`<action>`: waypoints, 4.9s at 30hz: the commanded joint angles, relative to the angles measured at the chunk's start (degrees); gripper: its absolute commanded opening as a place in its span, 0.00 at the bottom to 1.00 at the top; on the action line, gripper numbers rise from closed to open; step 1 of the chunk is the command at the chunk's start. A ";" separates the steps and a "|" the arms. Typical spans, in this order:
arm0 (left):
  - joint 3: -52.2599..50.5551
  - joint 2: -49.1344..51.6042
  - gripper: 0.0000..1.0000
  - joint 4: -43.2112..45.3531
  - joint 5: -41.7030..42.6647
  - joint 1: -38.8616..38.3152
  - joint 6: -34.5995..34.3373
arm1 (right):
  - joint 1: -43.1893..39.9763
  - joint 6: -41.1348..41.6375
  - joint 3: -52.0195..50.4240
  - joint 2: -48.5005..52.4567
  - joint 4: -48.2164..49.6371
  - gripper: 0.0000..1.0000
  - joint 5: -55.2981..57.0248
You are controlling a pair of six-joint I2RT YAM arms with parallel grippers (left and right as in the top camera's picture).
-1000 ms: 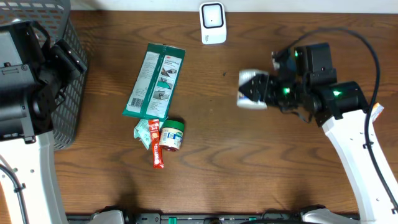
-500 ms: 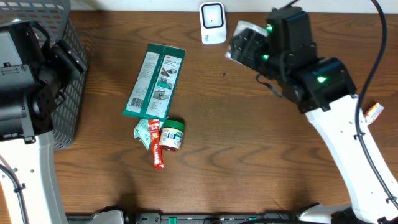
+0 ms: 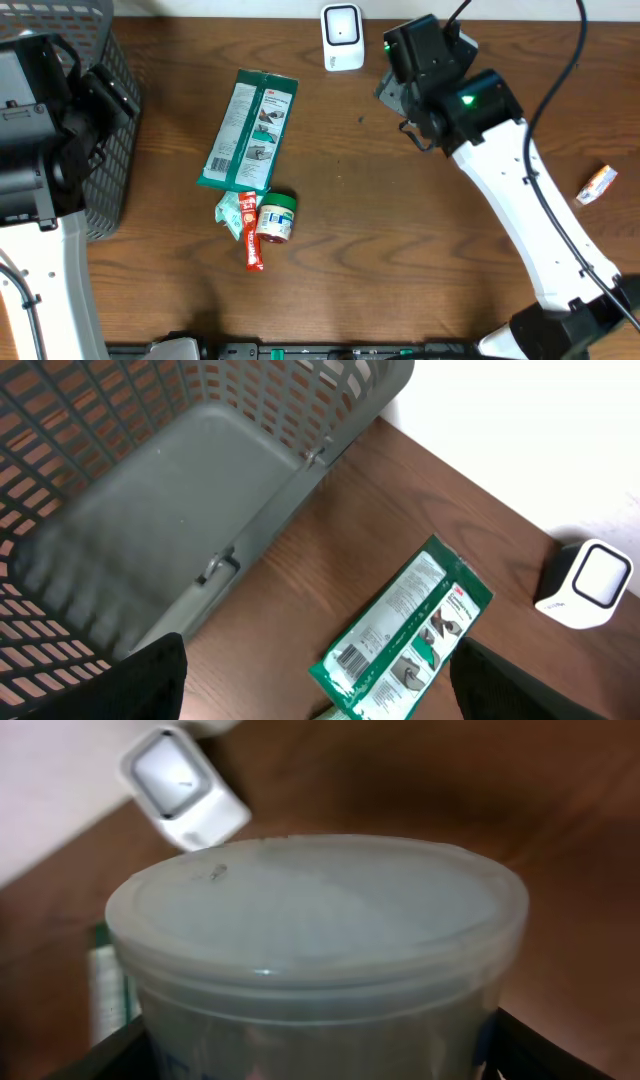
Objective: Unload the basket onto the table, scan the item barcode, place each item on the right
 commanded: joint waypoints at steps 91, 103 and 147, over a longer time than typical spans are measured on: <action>-0.17 0.17 0.81 0.15 -0.31 0.31 0.55 | -8.04 2.47 51.91 56.00 25.70 0.01 -21.90; -0.17 0.17 0.81 0.15 -0.31 0.31 0.55 | -11.04 -25.03 51.91 28.26 -2.91 0.01 -19.93; -0.17 0.17 0.81 0.15 -0.31 0.31 0.55 | -27.15 -44.26 -60.17 -17.00 65.79 0.01 36.61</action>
